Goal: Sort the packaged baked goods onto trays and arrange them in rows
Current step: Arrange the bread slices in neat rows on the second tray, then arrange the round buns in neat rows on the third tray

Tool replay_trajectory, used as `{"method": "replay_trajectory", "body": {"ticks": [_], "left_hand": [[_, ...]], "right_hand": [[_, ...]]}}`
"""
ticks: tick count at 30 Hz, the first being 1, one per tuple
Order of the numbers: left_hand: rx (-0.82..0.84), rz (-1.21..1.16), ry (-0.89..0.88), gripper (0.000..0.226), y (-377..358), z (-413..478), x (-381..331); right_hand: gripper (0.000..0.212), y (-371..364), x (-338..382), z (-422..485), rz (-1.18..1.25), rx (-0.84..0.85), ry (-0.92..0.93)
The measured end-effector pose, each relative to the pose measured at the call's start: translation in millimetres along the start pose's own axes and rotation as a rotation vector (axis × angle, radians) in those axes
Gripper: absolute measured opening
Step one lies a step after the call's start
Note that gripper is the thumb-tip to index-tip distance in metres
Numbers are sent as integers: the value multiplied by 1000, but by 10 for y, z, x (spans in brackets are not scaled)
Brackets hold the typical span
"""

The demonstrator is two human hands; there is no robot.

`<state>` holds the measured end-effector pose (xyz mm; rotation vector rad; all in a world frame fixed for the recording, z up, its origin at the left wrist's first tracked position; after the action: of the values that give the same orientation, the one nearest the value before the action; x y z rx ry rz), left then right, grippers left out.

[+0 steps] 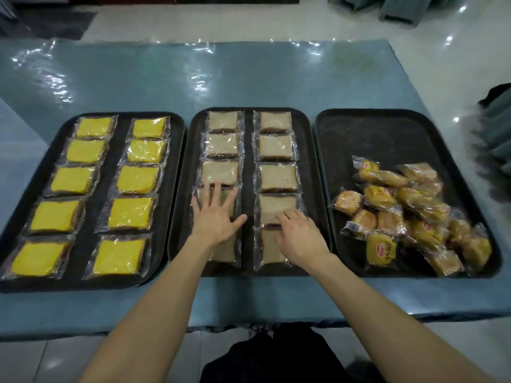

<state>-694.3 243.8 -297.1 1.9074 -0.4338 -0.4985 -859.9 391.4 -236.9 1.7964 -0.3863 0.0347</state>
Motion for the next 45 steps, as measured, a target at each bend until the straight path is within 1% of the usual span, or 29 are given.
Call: {"method": "replay_trajectory", "body": {"ticks": [2,6,10,12,17,21,23,27,29,31,35,41,45], "left_hand": [[36,0,16,87,-101,2,18],[3,-8,26,86,-150,-11,23],[-4,0,32,86,-160,-29,23],[-1,-2,35,87,-163,-23,25],[8,7,38,87,-154,-40,18],[39,14,42,86,-84,-52,-2],[55,12,31,84,6,-50,-24],[26,16,-12,74,306,-98,-178],[-11,47,-48,63,461,-126,-340],[-33,67,-87,53,581,-148,-560],[-66,129,-166,47,715,-140,-1063],[-54,154,-303,42,687,65,-1795],[4,164,-329,45,642,324,-2240]], "right_hand": [[44,-9,-32,10,16,-33,26],[48,-44,-12,184,27,-87,78],[63,-151,-50,475,35,-46,70],[67,-212,-56,583,34,-30,68],[67,-359,-51,627,-2,-8,60],[68,-314,-29,605,-4,4,69],[63,-210,-19,593,8,-10,83],[33,134,-77,472,-52,-36,110],[26,327,-195,357,-61,-55,102],[23,501,-371,230,-68,-93,74],[21,711,-789,18,-77,-121,-35],[19,941,-1453,-293,-78,-157,-183],[18,1129,-1922,-362,-117,-178,-257]]}}
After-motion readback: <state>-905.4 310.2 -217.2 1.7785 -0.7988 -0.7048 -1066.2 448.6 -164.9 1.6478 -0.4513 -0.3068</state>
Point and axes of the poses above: each hand's wrist, its own z-axis towards the middle knuckle, its own y-axis out of the back of the hand, x = y × z, the point moved 9 cm from there along z, towards the middle knuckle, and after that the axes turned 4 degrees about x, right-handed, at the moved point
